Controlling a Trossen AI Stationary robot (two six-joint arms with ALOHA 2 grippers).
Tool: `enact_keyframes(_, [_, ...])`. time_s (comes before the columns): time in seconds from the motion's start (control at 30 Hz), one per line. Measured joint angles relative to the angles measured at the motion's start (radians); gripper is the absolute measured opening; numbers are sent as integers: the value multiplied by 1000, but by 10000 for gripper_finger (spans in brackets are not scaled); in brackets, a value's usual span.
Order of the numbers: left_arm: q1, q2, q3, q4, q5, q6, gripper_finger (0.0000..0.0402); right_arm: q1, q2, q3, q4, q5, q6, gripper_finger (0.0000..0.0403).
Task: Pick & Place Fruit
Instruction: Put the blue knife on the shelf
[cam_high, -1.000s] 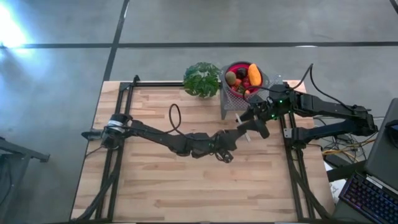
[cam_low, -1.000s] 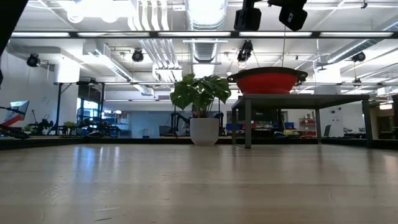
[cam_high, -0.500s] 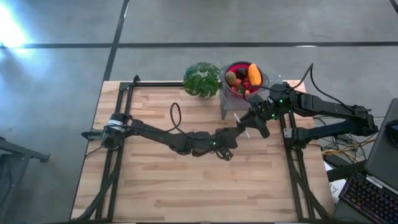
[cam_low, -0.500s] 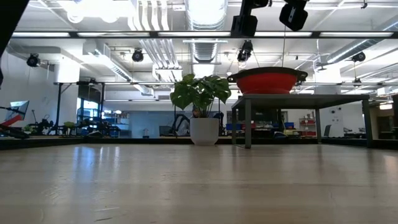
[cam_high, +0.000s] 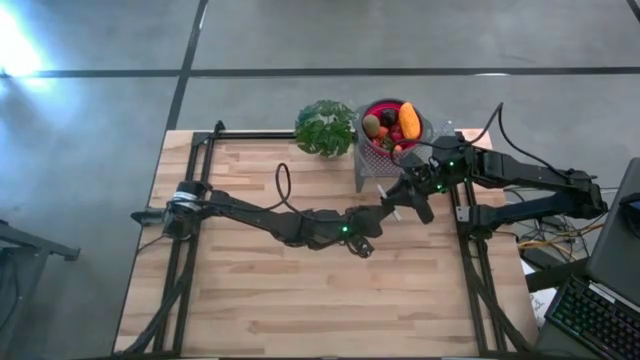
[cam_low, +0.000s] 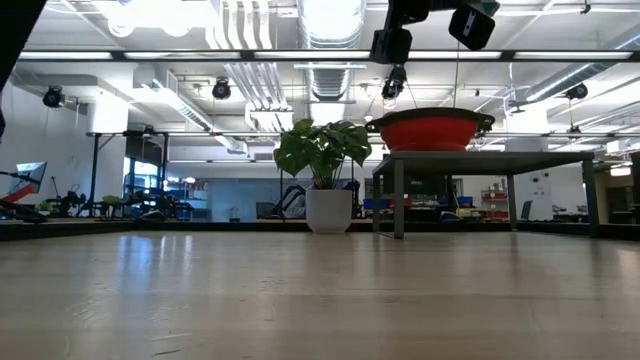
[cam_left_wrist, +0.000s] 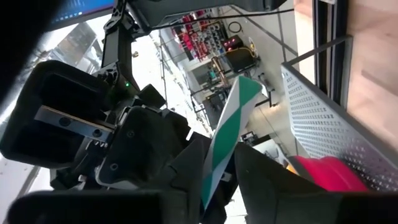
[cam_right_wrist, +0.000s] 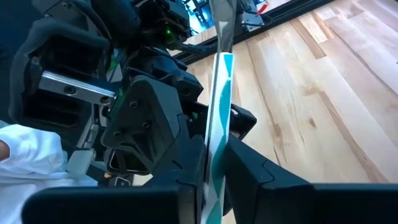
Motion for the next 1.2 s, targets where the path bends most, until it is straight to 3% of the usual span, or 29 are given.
enact_keyframes(0.27, [0, 0, 0, -27, -1, -8, 129, 0, 0, 0, 3, -14, 3, 50])
enact_keyframes(0.63, [-2, 0, -2, -17, -63, -91, 276, -1, -2, 1, 11, -20, 1, 42])
enact_keyframes(0.8, [-27, 1, -2, -78, -86, -151, 303, -2, -2, 1, 0, -20, 1, 50])
enact_keyframes(1.03, [-86, 0, -2, -140, -65, -453, 305, -2, -2, 30, 4, -21, -20, 38])
enact_keyframes(1.2, [-107, -22, -3, -178, 77, -732, 305, -2, -2, 93, -41, -7, -38, 47])
